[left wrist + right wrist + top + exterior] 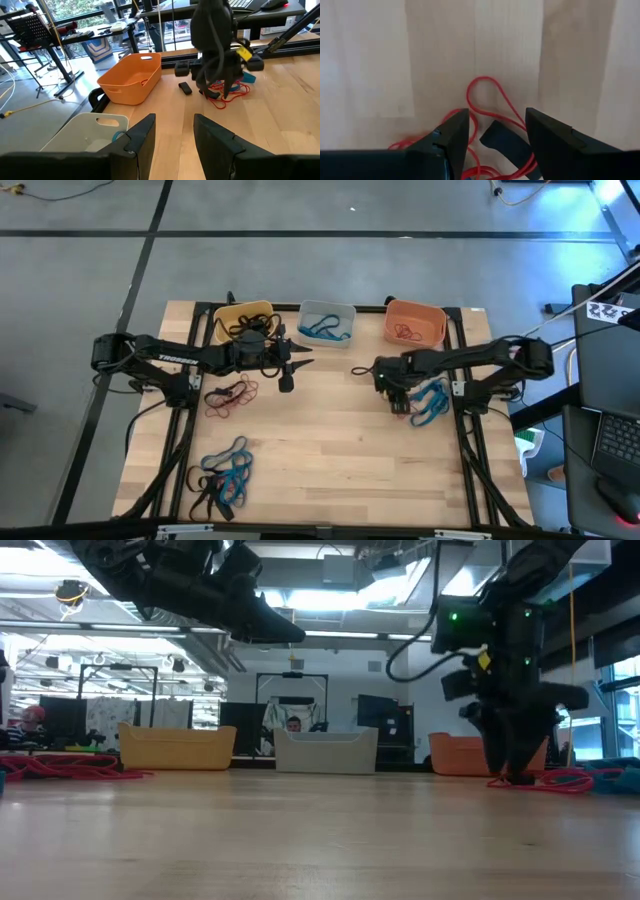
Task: Sort rubber bands into baskets
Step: Put the red rubber band into the orange bin
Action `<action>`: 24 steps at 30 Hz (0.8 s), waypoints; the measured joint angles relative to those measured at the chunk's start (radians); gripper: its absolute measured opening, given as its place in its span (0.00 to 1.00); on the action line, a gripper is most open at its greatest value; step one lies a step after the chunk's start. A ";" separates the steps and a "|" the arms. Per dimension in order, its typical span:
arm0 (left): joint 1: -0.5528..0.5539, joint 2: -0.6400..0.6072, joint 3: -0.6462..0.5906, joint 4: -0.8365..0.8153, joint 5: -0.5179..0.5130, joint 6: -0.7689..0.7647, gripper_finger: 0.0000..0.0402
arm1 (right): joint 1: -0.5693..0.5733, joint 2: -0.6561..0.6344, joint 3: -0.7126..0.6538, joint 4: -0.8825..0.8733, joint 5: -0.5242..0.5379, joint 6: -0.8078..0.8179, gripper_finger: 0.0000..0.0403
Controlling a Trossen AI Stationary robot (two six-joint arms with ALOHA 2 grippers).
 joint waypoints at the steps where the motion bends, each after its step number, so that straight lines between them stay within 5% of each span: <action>1: 0.000 0.000 0.000 0.000 0.000 0.000 0.32 | 0.000 0.012 0.000 0.000 0.003 -0.011 0.48; 17: 0.000 0.000 0.000 0.000 0.000 0.003 0.32 | 0.000 0.059 0.001 0.047 0.028 -0.038 0.47; 24: 0.000 0.000 0.000 0.000 0.000 0.003 0.32 | 0.000 0.060 0.000 0.045 -0.021 -0.037 0.32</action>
